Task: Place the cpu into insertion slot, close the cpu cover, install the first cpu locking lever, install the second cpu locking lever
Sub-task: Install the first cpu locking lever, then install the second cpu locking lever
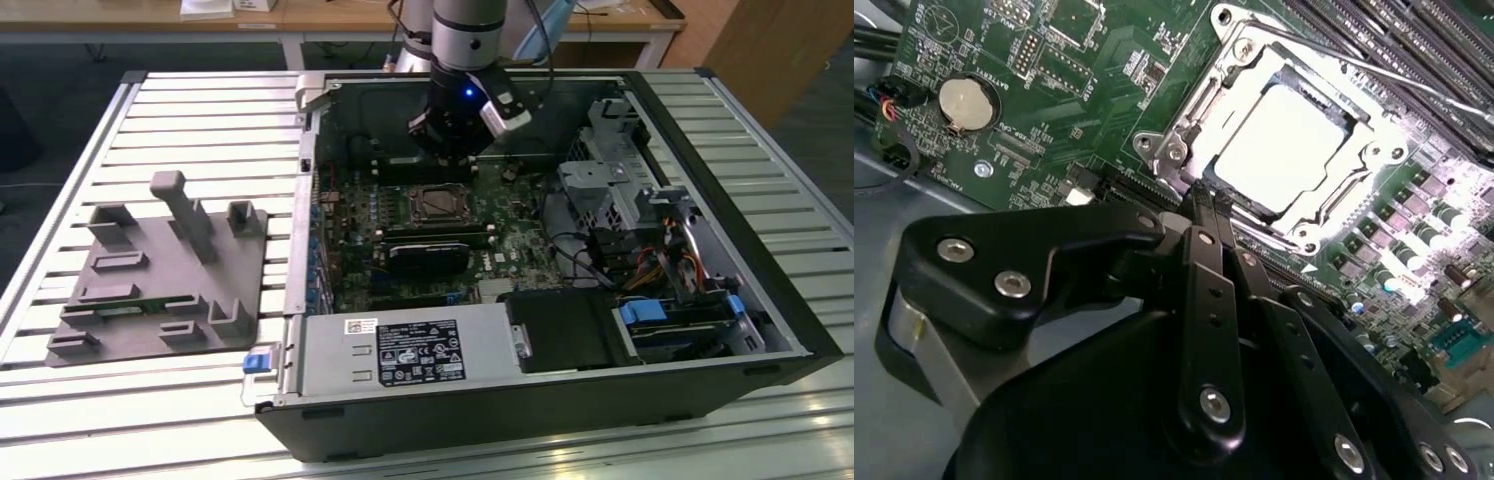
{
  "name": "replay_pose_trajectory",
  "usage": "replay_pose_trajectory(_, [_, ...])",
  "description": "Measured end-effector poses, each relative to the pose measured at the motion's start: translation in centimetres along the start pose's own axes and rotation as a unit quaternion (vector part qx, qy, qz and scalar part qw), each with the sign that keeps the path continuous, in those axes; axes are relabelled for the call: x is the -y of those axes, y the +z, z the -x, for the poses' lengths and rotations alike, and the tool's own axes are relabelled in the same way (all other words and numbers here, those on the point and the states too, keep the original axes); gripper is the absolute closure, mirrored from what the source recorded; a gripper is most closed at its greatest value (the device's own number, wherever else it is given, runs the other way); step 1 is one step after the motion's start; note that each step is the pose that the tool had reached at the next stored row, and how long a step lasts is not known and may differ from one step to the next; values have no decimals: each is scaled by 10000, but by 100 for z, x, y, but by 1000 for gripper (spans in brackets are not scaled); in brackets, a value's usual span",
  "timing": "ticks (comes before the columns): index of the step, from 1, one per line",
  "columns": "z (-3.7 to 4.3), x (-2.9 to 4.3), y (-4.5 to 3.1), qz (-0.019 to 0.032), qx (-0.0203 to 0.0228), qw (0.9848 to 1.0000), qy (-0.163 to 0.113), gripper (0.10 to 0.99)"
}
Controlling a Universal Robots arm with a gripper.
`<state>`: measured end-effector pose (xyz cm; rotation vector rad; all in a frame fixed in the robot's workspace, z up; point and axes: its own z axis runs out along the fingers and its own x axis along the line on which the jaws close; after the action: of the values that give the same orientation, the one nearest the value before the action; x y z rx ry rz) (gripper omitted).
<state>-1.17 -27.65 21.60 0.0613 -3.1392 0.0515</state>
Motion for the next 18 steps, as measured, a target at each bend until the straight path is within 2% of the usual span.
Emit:
replay_pose_trajectory(11, [-1,32,1,0,0,10000,0,973])
replay_pose_trajectory(18, [-4,107,3,0,0,10000,-1,973])
